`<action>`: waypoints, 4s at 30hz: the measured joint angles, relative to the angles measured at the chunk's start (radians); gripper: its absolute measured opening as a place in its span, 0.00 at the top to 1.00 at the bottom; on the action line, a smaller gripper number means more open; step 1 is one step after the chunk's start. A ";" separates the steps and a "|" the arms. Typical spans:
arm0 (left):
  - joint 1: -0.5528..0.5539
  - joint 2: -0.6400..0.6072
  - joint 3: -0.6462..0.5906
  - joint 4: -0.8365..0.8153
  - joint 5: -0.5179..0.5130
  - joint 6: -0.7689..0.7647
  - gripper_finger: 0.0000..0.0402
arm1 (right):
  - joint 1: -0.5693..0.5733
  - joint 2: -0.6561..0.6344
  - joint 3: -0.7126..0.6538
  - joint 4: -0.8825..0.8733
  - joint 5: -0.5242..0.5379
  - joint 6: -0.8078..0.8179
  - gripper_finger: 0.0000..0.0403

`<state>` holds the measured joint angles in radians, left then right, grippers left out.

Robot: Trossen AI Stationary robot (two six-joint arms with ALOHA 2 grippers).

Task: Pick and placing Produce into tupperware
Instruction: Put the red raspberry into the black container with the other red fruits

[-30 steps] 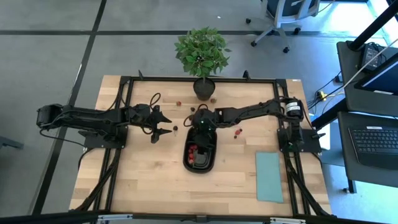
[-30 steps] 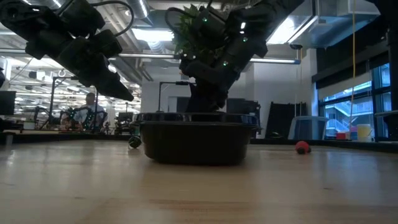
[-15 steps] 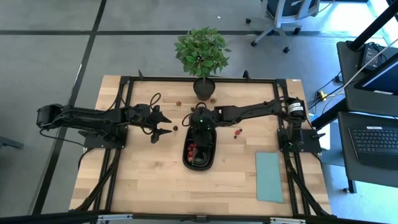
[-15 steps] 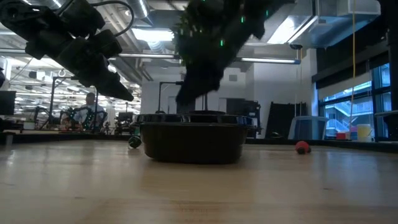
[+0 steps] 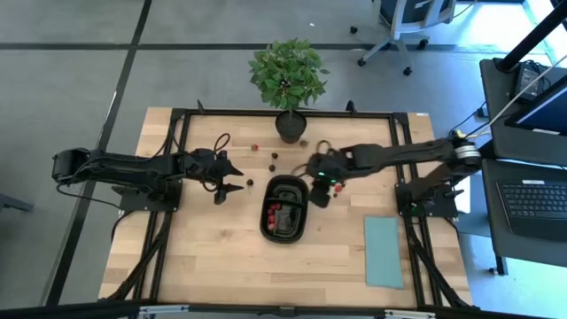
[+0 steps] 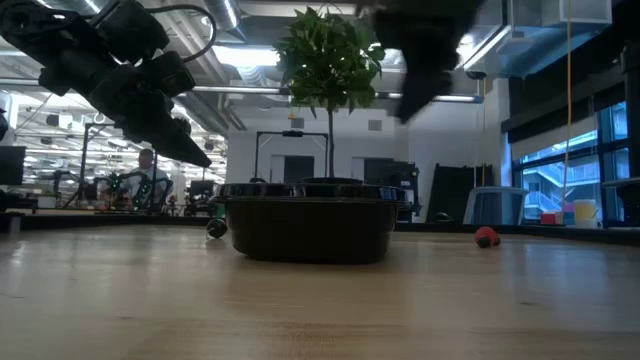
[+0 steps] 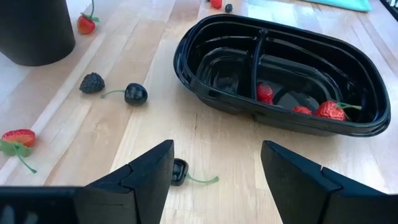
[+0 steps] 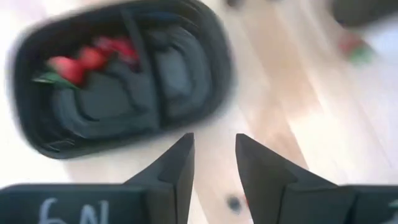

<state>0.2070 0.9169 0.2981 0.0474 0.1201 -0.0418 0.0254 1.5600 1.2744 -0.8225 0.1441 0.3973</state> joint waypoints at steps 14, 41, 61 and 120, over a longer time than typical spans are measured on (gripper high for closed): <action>0.000 0.000 0.000 0.007 -0.005 0.000 0.41 | -0.004 -0.175 -0.454 0.267 0.125 0.159 0.70; 0.000 0.000 0.000 0.012 -0.042 0.002 0.41 | -0.004 -0.174 -0.505 0.295 0.150 -0.126 0.67; 0.000 0.000 0.000 0.012 -0.057 0.002 0.41 | -0.004 -0.174 -0.505 0.223 0.151 -0.508 0.29; 0.000 0.000 0.000 0.013 -0.057 0.001 0.41 | -0.004 0.030 -0.514 0.242 0.041 -0.557 0.58</action>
<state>0.2072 0.9169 0.2981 0.0600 0.0635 -0.0404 0.0216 1.5898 0.7605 -0.5808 0.1846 -0.1596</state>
